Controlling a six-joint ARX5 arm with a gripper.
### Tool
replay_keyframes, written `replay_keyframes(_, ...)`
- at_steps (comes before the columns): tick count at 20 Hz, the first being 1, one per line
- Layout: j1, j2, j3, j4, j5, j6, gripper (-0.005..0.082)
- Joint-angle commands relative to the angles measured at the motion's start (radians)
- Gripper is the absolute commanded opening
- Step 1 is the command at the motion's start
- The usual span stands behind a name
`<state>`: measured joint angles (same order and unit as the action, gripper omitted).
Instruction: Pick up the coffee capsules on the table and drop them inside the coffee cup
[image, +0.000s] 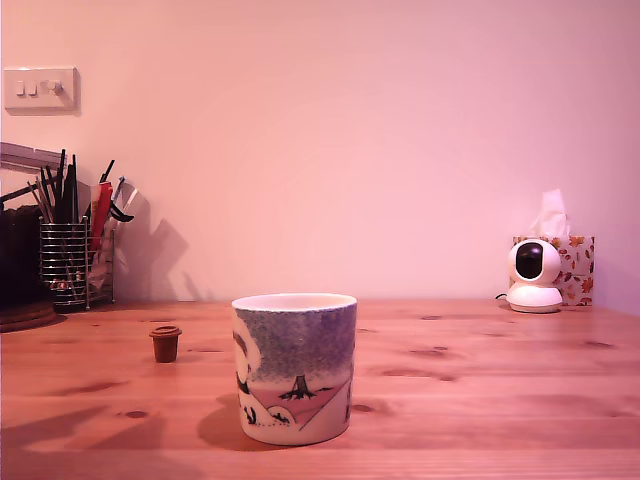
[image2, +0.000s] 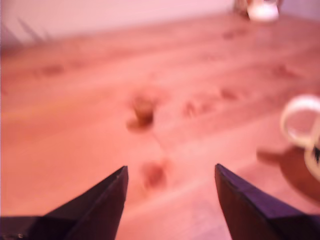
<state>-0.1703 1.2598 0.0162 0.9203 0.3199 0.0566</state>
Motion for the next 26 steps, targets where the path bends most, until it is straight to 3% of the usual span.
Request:
replay_keyframes(1,-0.002,0.065,0.040,0.047,0.013,0.005,0.0500)
replay_keyframes(11,-0.003,0.397,0.178,0.171,0.017,0.008,0.0500)
replay_keyframes(21,-0.070,0.546,0.346,0.103,0.011,0.008,0.0554)
replay_keyframes(26,-0.084,0.616,0.446,0.063,-0.038,0.016,0.0554)
